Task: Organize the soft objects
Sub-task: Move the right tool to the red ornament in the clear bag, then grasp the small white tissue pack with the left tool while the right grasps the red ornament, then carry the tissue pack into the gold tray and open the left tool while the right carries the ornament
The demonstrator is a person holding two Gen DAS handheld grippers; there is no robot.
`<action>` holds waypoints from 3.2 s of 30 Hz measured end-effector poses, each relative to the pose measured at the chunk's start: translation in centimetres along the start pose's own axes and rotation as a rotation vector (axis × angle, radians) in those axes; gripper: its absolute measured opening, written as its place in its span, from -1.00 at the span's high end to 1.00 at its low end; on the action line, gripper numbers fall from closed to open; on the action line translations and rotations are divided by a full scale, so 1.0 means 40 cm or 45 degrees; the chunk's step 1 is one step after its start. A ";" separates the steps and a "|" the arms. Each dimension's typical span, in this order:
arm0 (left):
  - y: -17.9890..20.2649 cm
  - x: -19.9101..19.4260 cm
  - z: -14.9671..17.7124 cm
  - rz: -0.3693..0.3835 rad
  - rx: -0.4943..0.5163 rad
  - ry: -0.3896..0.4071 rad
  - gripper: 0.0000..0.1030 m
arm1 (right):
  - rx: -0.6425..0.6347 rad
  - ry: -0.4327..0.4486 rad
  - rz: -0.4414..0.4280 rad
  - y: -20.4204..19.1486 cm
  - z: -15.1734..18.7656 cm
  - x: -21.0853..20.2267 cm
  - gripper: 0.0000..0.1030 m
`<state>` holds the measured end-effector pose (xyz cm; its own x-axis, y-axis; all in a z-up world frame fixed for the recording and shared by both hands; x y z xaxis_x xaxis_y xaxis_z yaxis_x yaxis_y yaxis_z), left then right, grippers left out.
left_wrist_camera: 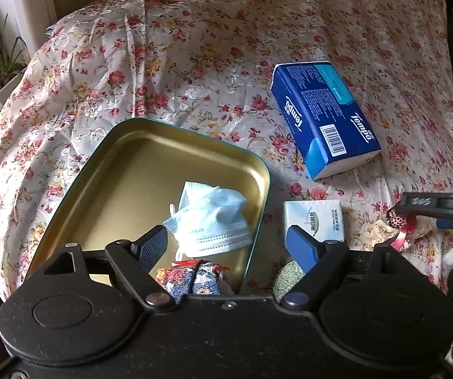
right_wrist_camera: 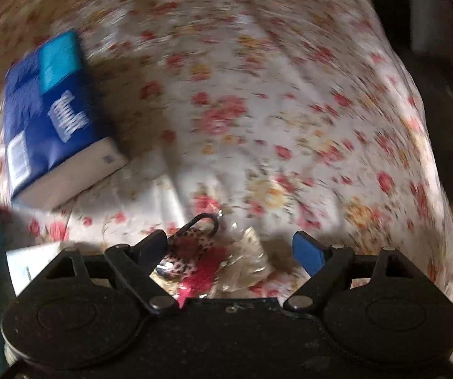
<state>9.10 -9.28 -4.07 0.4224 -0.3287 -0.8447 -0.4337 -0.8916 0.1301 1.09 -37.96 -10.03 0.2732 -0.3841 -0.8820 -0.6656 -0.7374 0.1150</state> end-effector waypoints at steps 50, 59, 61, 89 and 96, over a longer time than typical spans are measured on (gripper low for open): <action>0.242 0.264 0.025 -0.073 0.051 -0.184 -0.61 | 0.230 -0.068 -0.282 0.079 0.019 0.027 -0.03; 0.259 0.302 0.040 -0.063 0.054 -0.231 -0.59 | 0.246 -0.078 -0.291 0.086 0.019 0.039 -0.03; 0.261 0.300 0.038 -0.057 0.059 -0.228 -0.52 | 0.247 -0.079 -0.290 0.086 0.019 0.039 -0.03; 0.062 -0.022 -0.073 -0.009 -0.070 0.109 -0.34 | 0.272 0.062 -0.256 0.091 0.008 0.003 -0.03; -0.124 -0.107 -0.077 -0.118 -0.239 0.173 -0.34 | 0.235 0.078 -0.272 0.059 0.006 -0.005 -0.03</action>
<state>11.91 -4.40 0.49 0.5624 -0.2703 -0.7814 -0.2382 -0.9580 0.1599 -0.69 -39.48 -9.67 0.4582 -0.2681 -0.8475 -0.7021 -0.6938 -0.1601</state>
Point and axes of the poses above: each gripper's, at about its wrist camera, not at the fingertips, and x roughly the way its jaws point, y to its right, z to its underside, the point moved 7 cm from there along x, roughly the way its jaws point, and after that the axes turned 2 degrees about -x, right-handed, at the moved point
